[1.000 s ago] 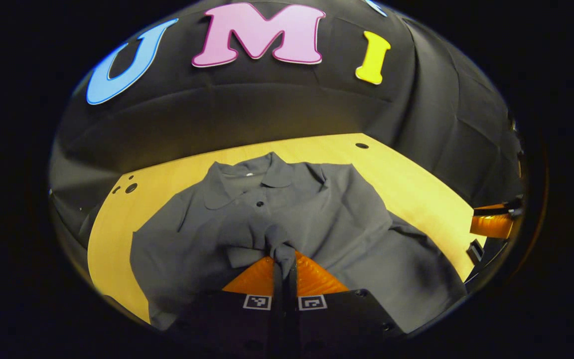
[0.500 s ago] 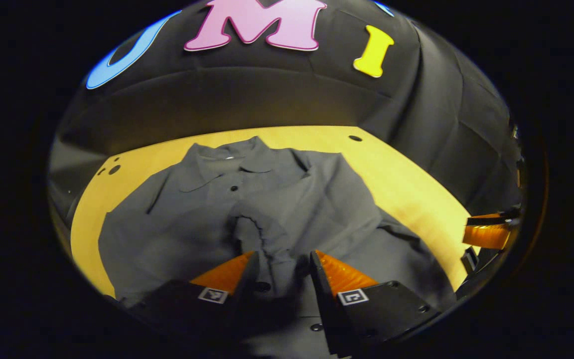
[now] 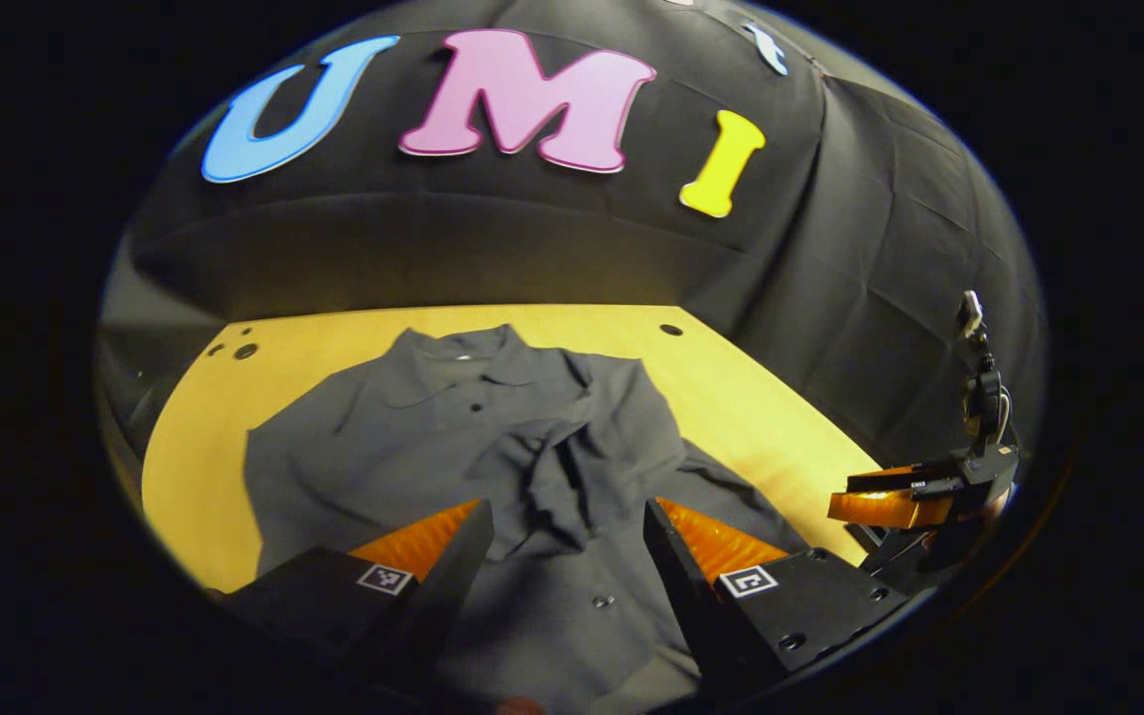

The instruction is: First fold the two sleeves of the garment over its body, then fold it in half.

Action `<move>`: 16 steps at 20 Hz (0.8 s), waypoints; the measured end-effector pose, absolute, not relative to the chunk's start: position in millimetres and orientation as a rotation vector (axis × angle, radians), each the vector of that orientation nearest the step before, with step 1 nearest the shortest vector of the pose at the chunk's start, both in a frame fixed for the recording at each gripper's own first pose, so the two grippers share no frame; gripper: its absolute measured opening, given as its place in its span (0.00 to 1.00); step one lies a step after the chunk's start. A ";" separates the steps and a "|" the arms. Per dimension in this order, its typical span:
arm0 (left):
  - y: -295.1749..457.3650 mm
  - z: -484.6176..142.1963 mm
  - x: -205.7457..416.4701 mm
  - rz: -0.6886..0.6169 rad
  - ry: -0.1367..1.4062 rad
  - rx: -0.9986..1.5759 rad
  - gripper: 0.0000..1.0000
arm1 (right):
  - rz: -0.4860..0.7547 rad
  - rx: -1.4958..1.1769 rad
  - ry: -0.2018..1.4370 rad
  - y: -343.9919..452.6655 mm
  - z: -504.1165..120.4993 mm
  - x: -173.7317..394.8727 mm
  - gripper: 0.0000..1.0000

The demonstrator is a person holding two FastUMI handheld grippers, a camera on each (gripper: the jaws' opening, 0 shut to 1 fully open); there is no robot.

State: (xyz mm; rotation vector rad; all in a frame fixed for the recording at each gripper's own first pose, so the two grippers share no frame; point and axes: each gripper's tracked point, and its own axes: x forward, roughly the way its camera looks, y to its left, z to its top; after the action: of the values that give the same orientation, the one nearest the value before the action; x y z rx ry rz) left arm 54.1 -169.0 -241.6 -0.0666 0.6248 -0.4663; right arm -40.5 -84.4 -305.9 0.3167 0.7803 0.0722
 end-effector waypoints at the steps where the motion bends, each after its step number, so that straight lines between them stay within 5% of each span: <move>1: -151.4 -240.6 46.3 -0.441 0.635 -0.071 0.96 | 0.072 0.313 0.791 -83.0 -306.7 -49.2 0.88; 9: -24.1 -286.8 -28.2 -0.260 0.820 -0.042 0.96 | 0.073 0.264 0.914 -65.9 -330.9 -117.0 0.88; 16: 14.5 -335.5 -65.0 -0.202 0.972 -0.036 0.96 | 0.047 0.249 0.994 -51.3 -356.4 -137.2 0.88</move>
State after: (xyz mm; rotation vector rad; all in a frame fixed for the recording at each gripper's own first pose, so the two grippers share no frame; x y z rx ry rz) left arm -65.0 14.5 -335.5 -0.0360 0.9725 -0.2020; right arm -137.2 -51.3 -356.4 0.2489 0.9943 0.0466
